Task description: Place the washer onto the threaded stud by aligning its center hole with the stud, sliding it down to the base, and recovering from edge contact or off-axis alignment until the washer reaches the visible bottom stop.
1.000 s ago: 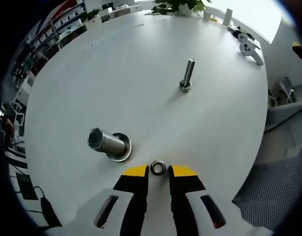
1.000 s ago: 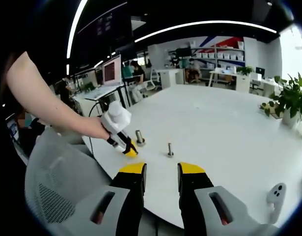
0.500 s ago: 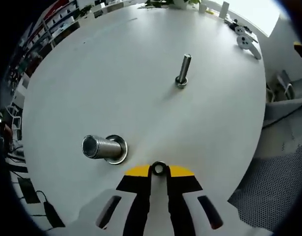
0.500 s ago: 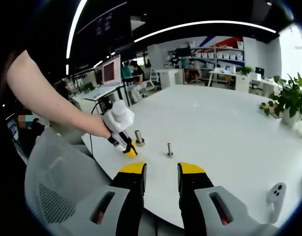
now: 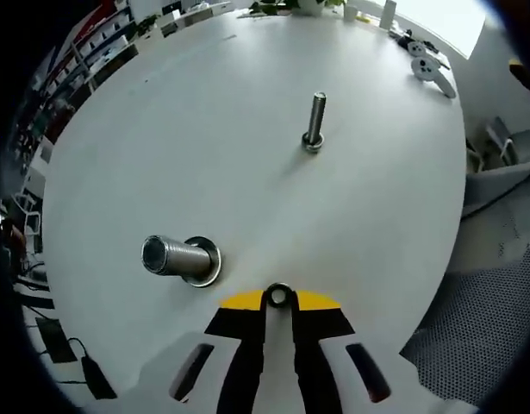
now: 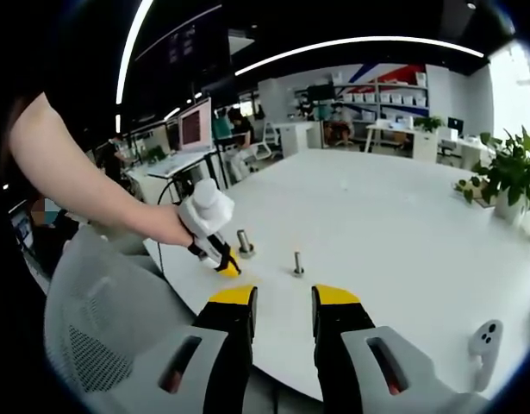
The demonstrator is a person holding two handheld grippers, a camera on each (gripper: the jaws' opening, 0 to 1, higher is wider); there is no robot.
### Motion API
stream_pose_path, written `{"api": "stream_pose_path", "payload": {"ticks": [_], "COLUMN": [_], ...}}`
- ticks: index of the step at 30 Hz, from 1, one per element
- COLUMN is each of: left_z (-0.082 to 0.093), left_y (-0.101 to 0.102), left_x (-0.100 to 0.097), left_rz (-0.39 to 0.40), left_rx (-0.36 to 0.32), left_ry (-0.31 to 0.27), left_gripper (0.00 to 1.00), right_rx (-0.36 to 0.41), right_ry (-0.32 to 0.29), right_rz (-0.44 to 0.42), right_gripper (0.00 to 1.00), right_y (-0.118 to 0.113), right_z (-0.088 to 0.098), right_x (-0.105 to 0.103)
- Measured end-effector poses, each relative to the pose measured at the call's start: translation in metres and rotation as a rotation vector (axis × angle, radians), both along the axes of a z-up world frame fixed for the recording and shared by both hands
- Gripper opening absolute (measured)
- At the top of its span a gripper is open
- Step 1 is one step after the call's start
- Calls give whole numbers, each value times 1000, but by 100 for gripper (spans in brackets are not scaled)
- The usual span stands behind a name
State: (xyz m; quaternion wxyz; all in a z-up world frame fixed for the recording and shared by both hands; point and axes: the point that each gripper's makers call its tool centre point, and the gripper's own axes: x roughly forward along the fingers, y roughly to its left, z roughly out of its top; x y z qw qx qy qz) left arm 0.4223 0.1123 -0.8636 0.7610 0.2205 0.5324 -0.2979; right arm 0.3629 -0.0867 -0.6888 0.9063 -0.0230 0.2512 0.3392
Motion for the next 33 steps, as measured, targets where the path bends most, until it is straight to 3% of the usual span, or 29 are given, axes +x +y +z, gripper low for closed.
{"api": "stream_pose_path", "payload": {"ticks": [5, 20, 33], "left_z": [19, 80, 96], "left_y": [-2, -43, -67], "left_x": [10, 28, 47], "left_rz": [38, -31, -137], "left_rx": [-37, -125, -100], "left_ry": [-60, -162, -158], "left_gripper": [9, 9, 9], "right_rx": [11, 36, 39], "right_ry": [-4, -2, -7], "right_rz": [2, 8, 12], "right_gripper": [28, 30, 30], "right_y": [1, 4, 5], "right_z": [2, 5, 6], "right_x": [0, -1, -1]}}
